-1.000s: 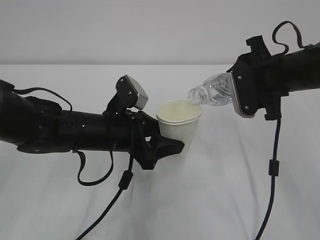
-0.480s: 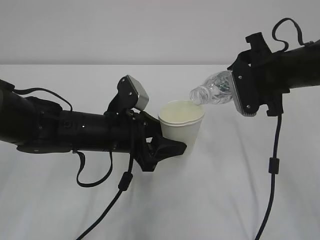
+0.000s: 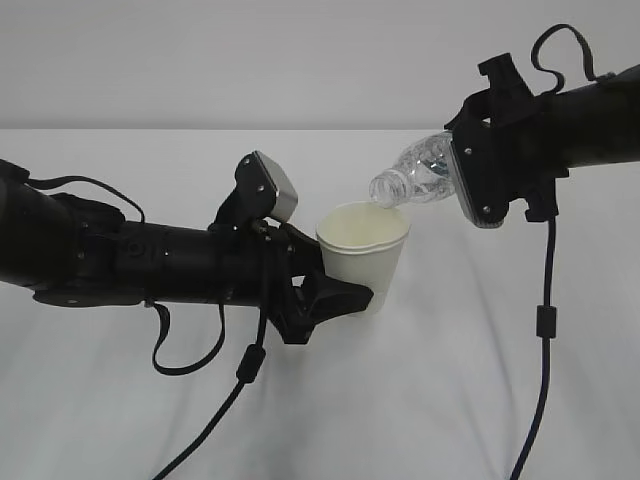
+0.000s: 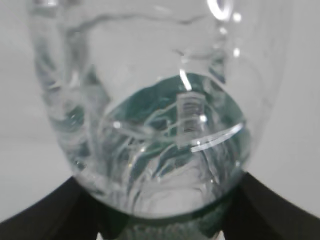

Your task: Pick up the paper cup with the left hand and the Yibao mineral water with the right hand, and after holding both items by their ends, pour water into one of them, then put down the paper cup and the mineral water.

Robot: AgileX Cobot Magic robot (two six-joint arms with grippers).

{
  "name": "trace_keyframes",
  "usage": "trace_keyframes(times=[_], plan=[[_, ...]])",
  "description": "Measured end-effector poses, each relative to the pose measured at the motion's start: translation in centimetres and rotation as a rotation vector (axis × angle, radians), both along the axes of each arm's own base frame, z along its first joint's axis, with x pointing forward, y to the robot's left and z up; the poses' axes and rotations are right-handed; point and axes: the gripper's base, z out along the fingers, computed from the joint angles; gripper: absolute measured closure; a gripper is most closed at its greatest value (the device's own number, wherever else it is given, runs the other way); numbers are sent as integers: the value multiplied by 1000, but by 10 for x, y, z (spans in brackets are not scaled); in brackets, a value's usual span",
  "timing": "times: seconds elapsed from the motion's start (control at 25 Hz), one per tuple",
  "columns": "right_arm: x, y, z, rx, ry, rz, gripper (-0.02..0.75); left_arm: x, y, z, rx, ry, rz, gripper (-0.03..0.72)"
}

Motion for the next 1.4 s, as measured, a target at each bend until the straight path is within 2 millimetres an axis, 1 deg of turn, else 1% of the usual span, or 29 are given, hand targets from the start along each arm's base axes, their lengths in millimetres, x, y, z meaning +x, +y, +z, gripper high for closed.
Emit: trace_keyframes(times=[0.56, 1.4], plan=[[0, 0, 1, -31, -17, -4, 260, 2, 1, -2, 17, 5, 24, 279], [0, 0, 1, -64, -28, 19, 260, 0, 0, 0, -4, 8, 9, 281]])
